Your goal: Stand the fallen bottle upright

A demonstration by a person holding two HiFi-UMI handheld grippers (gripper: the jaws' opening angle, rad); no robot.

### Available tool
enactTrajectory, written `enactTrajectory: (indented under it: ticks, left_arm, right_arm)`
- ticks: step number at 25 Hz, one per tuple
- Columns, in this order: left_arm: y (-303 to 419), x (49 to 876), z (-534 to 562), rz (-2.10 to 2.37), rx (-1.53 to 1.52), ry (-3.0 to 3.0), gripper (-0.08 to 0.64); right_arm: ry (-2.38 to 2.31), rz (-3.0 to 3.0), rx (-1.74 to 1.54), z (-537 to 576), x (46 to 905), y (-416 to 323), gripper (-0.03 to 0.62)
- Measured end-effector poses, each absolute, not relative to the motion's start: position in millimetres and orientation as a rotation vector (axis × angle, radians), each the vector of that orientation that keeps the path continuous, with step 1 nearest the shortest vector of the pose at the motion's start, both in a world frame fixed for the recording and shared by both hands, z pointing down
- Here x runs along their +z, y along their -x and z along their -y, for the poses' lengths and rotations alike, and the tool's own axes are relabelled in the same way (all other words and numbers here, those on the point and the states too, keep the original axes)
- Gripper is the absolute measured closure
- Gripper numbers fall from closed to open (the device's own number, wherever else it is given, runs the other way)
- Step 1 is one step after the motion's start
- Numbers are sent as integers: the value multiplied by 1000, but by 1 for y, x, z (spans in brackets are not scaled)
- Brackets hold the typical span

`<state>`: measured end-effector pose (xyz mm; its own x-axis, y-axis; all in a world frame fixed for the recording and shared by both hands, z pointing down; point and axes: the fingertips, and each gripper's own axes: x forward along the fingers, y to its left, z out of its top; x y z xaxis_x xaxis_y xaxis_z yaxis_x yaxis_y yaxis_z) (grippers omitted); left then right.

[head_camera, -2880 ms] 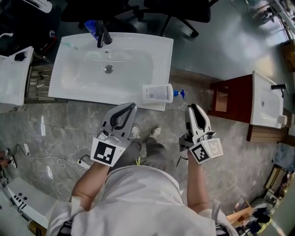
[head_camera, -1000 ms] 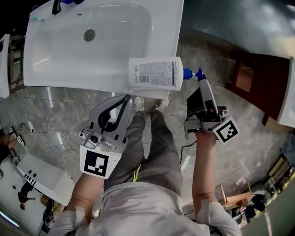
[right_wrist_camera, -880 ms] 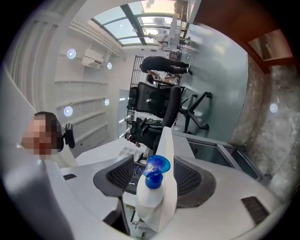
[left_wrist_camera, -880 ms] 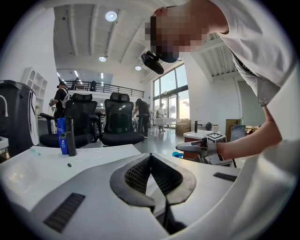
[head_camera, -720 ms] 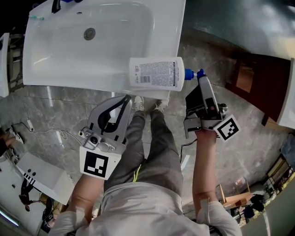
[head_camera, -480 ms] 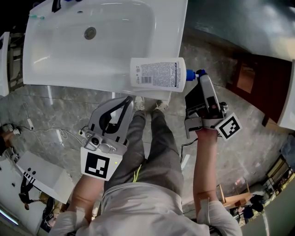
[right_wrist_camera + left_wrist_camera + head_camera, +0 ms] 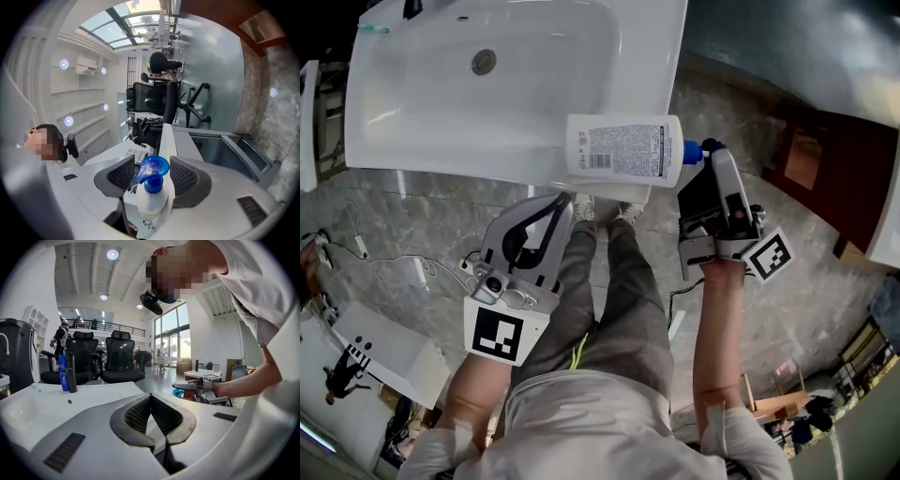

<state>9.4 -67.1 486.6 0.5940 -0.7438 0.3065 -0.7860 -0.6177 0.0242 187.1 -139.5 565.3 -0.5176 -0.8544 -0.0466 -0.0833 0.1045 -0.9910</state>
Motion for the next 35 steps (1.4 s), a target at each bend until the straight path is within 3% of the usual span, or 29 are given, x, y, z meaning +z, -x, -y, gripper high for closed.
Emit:
enactTrajectory:
  ticks: [8, 35]
  left_arm:
    - [-10, 488, 66, 1293, 403, -2655, 543]
    - [6, 487, 52, 1334, 391, -2631, 544]
  right_arm:
    - [924, -1687, -1490, 140, 570, -189, 387]
    - [973, -1622, -1429, 136, 565, -194, 400]
